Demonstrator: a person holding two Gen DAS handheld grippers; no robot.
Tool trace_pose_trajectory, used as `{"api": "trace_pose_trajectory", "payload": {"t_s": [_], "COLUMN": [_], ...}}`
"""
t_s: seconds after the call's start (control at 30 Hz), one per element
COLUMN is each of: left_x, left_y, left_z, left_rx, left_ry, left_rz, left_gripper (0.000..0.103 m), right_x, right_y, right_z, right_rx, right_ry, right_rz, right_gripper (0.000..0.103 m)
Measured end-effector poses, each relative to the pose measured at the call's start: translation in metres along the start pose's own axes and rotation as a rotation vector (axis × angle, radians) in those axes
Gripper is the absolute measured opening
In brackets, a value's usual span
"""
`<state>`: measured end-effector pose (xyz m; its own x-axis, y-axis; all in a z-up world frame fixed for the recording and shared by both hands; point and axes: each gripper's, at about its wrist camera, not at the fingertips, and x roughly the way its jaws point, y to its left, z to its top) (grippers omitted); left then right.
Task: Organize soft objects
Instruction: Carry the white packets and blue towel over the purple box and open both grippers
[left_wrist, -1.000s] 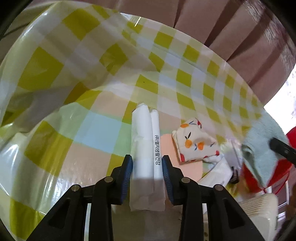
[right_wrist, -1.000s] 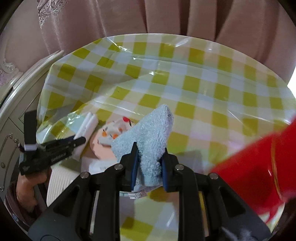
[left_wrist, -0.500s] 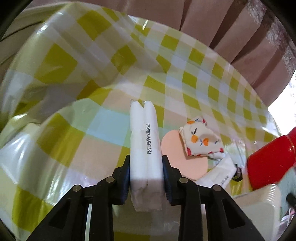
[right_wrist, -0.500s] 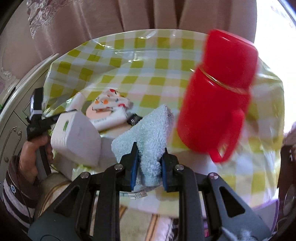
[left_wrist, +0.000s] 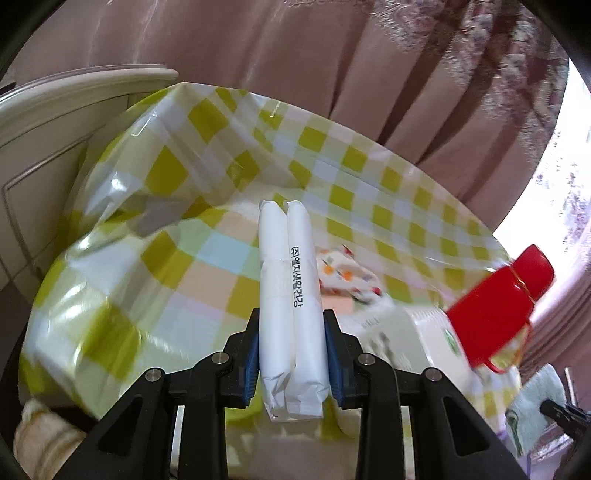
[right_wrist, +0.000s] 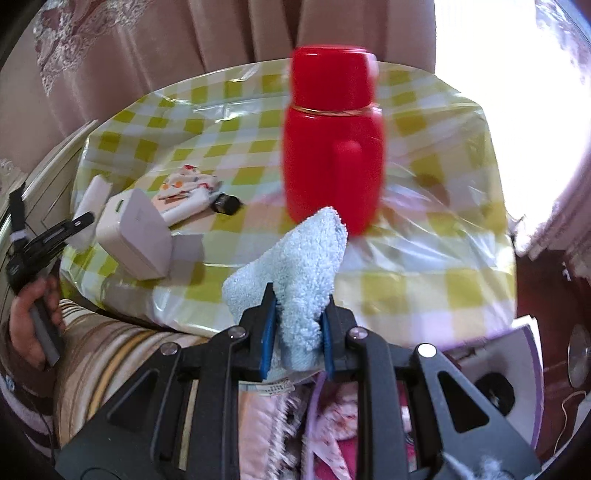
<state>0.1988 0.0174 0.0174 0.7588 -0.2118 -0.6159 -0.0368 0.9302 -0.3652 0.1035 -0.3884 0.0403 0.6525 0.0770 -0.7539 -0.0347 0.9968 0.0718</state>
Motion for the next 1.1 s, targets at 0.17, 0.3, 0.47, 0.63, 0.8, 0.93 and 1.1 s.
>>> {"api": "trace_pose_trajectory", "payload": {"t_s": [0.17,0.3,0.47,0.63,0.8,0.93,1.1], "left_x": [-0.037,-0.074,-0.100,-0.105,-0.098,-0.098,-0.101], "left_y": [-0.023,-0.048,-0.084,-0.135,-0.181,-0.217,-0.256], "left_z": [-0.021,-0.029,-0.042,-0.074,-0.113,-0.146,-0.180], "left_rx": [0.026,0.076,0.139,0.220,0.276,0.364,0.469], "left_ry": [-0.041,-0.116,-0.123,-0.032,0.112,0.215,0.328], "left_rz": [-0.051,-0.087,-0.175,-0.312,-0.439,-0.513,-0.600], "left_gripper": [0.032,0.032,0.032,0.032,0.032,0.032,0.032], "right_x": [-0.017,-0.033,-0.051,-0.066,-0.081,-0.087,-0.096], "right_y": [-0.024,-0.043,-0.067,-0.091,-0.120,-0.143,-0.172], "right_z": [-0.015,-0.027,-0.046,-0.065,-0.087,-0.103,-0.124], "right_rx": [0.032,0.054,0.088,0.121,0.163,0.198,0.248], "right_ry": [-0.005,-0.015,-0.022,-0.024,-0.017,-0.002,0.015], "right_rz": [-0.041,-0.062,-0.092,-0.124,-0.168,-0.202,-0.242], "right_gripper": [0.025,0.025,0.025,0.025,0.025,0.025,0.027]}}
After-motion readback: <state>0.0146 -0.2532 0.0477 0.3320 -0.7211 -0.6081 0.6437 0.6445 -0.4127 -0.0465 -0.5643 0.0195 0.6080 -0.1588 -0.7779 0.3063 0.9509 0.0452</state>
